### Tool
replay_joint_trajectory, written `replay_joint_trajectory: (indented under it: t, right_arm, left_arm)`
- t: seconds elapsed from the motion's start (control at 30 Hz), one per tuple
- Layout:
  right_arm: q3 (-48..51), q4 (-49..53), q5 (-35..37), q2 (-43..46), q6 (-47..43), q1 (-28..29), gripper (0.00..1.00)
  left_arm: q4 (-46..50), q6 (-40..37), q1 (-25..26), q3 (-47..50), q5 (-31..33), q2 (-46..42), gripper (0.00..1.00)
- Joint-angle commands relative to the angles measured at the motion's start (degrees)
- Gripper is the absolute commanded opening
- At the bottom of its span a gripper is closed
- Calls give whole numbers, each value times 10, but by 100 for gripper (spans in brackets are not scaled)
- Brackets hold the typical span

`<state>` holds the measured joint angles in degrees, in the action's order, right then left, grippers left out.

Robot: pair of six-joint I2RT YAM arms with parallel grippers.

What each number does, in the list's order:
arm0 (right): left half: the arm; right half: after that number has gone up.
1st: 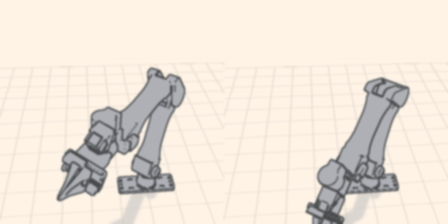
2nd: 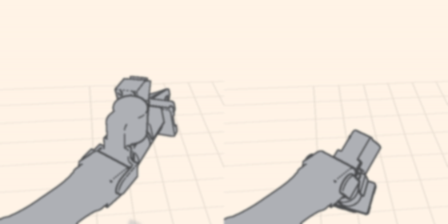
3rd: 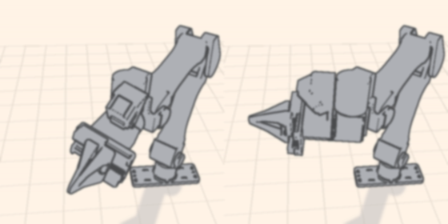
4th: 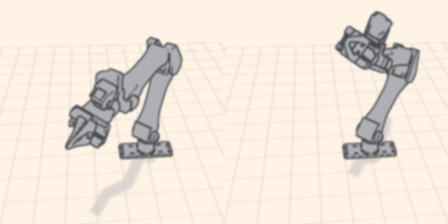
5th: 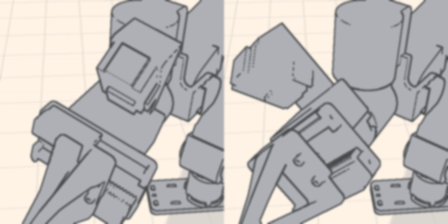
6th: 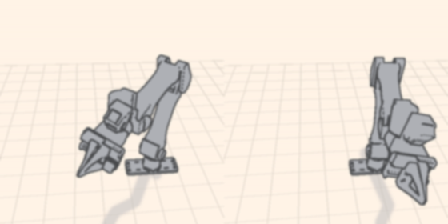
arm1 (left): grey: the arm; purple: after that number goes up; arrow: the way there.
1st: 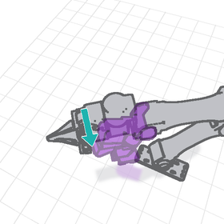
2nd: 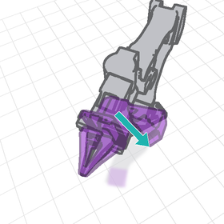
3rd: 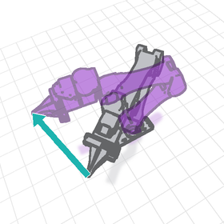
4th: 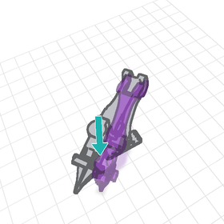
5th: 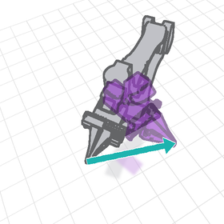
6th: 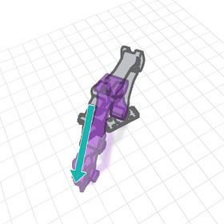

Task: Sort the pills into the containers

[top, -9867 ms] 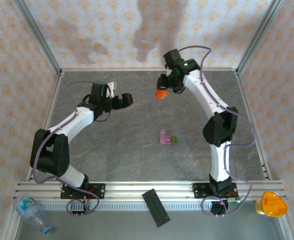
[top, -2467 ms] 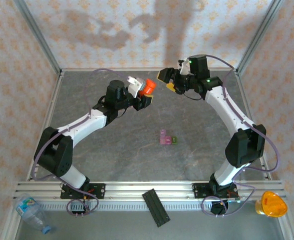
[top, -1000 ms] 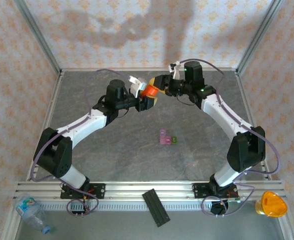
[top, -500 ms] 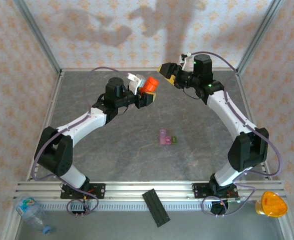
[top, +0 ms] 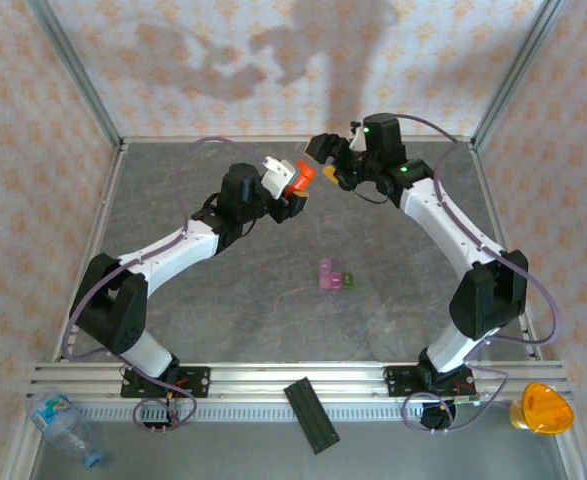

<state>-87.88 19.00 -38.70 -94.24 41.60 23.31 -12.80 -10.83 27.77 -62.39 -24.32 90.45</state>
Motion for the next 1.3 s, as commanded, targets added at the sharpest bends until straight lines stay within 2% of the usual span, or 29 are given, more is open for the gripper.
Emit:
replay_joint_trajectory:
  t: [0.0, 0.17, 0.37, 0.43, 0.57, 0.8, 0.87, 0.93, 1.07, 1.1, 1.17, 1.27]
  right_arm:
    - [-25, 4, 17, -15, 8, 17, 80]
    - [-18, -2, 15, -17, 8, 26, 72]
    - [-9, -9, 12, -15, -1, 26, 47]
    - [-6, -11, 13, -12, -16, 26, 41]
    - [29, -71, -3, 4, -42, 14, 37]
    - [150, -347, -151, 30, -55, -52, 40]
    - [150, -360, -191, 23, -60, -63, 40]
    - [135, -327, -198, 17, -74, -64, 40]
    - [122, -312, -190, 17, -60, -66, 40]
    - [119, -302, -182, 18, -53, -67, 46]
    - [107, -268, -160, 26, -48, -68, 65]
    - [85, -201, -122, 43, -43, -69, 78]
  left_arm:
    - [-10, -18, 5, -7, 17, -14, 0]
    - [-9, -17, 6, -9, 17, -14, 0]
    - [-13, -13, 7, -10, 17, -13, 0]
    - [-14, -10, 7, -10, 14, -15, 0]
    - [-16, 9, 6, -10, -17, -25, 0]
    - [-40, 108, -7, -25, -185, -34, 0]
    - [-58, 143, -10, -28, -222, -33, 0]
    - [-76, 171, -12, -29, -243, -31, 0]
    - [-81, 182, -12, -29, -236, -27, 0]
    - [-73, 172, -13, -29, -228, -26, 0]
    - [-54, 148, -12, -28, -202, -27, 0]
    - [-27, 104, -13, -24, -154, -29, 0]
